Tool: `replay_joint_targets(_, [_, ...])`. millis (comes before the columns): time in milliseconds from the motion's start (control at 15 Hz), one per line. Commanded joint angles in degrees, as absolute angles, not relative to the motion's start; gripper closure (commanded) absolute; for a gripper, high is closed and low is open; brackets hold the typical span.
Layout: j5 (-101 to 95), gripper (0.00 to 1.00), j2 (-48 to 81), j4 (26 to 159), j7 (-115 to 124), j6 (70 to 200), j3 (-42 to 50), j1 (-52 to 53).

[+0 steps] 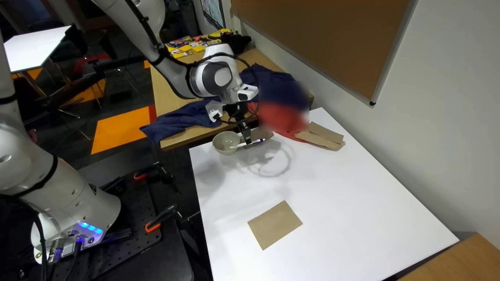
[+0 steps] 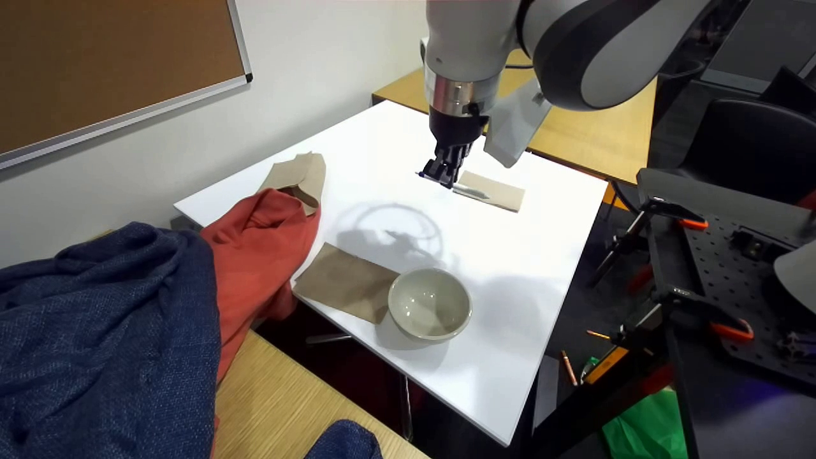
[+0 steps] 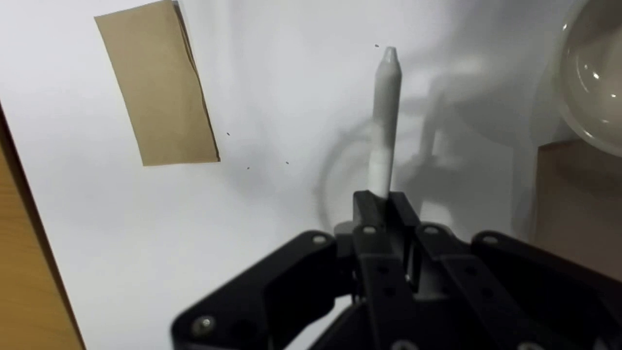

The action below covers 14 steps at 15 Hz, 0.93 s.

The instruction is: Remove the marker from the bowl

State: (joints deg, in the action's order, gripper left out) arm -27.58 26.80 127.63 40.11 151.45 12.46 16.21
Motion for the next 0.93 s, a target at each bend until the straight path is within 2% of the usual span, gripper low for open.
replay_joint_targets(0, [-29.41, 0.97, 28.41, 129.98, 43.47, 159.11, 15.38, 16.55])
replay_joint_targets(400, [-23.40, 0.97, 34.66, 129.73, 39.39, 166.86, 16.95, 16.33])
replay_joint_targets(867, [-11.81, 0.97, 40.03, 128.53, 31.62, 168.55, 15.15, 15.63])
